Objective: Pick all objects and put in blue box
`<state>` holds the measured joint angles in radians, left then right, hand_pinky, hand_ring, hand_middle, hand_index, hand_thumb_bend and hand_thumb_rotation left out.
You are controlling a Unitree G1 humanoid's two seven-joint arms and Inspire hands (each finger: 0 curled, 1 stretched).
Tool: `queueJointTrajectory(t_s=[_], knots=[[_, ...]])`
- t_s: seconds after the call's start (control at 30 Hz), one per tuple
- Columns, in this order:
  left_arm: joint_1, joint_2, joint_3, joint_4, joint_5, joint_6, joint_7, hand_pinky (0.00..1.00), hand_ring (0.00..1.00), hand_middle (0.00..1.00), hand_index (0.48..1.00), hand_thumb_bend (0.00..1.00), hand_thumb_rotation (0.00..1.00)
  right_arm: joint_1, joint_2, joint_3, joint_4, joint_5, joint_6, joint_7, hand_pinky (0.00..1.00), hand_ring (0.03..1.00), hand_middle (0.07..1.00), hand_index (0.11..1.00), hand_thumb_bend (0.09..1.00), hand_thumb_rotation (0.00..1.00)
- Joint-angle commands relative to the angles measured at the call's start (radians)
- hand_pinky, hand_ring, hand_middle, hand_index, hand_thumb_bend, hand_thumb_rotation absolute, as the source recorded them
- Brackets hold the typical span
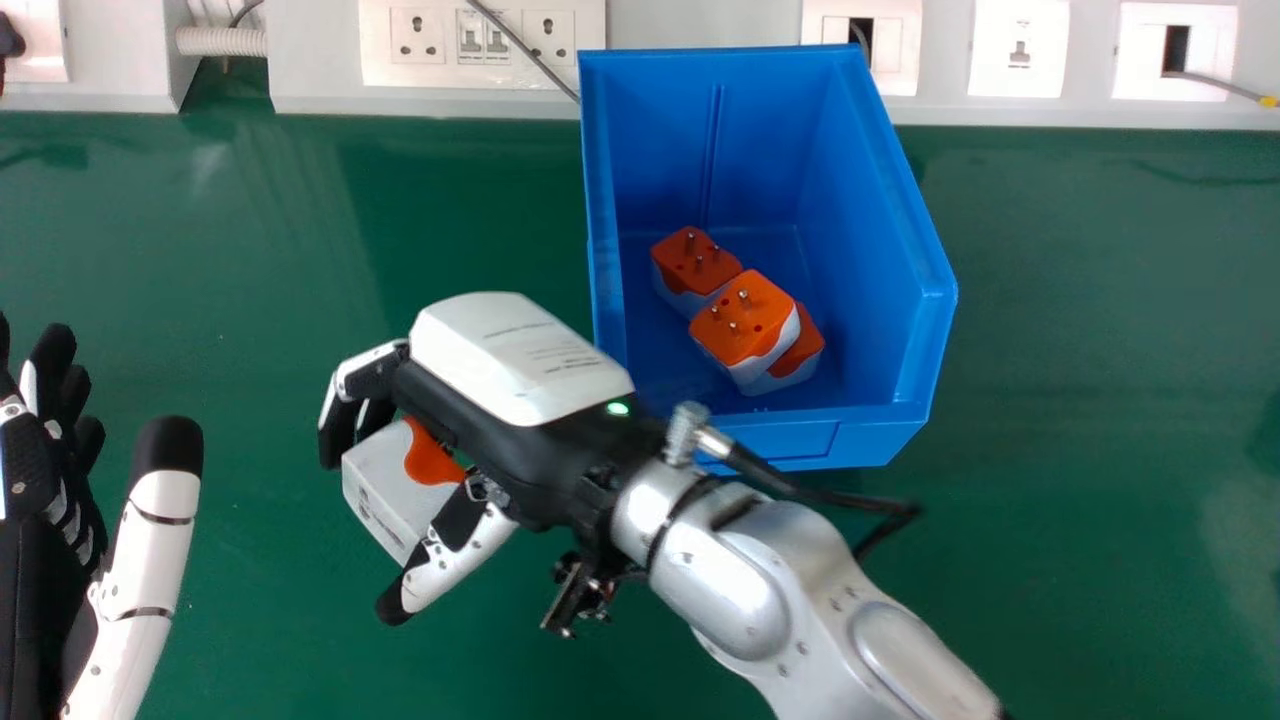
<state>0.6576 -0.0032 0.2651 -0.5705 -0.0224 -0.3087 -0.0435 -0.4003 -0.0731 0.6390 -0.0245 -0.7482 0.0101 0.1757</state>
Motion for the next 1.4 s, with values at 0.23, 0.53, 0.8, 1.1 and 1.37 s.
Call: queueJointTrajectory(t_s=[0.23, 0.53, 0.8, 1.1, 1.37], knots=[[-0.015, 0.024, 0.021, 0.007, -0.01, 0.012, -0.006, 1.0, 1.0, 1.0, 1.0, 0.52, 0.8, 0.236, -0.134, -0.121, -0.382, -0.026, -0.011, 0.001, 0.09, 0.145, 0.403, 0.513, 0.503, 0.0], [-0.052, 0.043, 0.028, 0.03, 0.012, 0.011, -0.007, 1.0, 1.0, 1.0, 1.0, 0.56, 0.79, 0.408, -0.213, -0.303, -0.528, 0.018, -0.088, -0.083, 0.1, 0.144, 0.428, 0.525, 0.504, 0.0], [-0.081, 0.05, 0.027, 0.052, 0.036, -0.006, -0.005, 1.0, 1.0, 1.0, 1.0, 0.51, 0.83, 0.362, -0.227, -0.429, -0.405, -0.01, -0.136, -0.223, 0.09, 0.124, 0.42, 0.513, 0.508, 0.0], [-0.086, 0.051, 0.023, 0.054, 0.046, -0.007, 0.002, 1.0, 1.0, 1.0, 1.0, 0.54, 0.83, 0.148, -0.197, -0.437, -0.137, -0.048, -0.085, -0.27, 0.12, 0.169, 0.398, 0.518, 0.502, 0.0], [-0.076, 0.046, 0.013, 0.045, 0.048, -0.006, 0.003, 1.0, 1.0, 1.0, 1.0, 0.5, 0.81, -0.092, -0.134, -0.401, 0.174, -0.049, -0.016, -0.295, 0.17, 0.257, 0.389, 0.513, 0.489, 0.07]])
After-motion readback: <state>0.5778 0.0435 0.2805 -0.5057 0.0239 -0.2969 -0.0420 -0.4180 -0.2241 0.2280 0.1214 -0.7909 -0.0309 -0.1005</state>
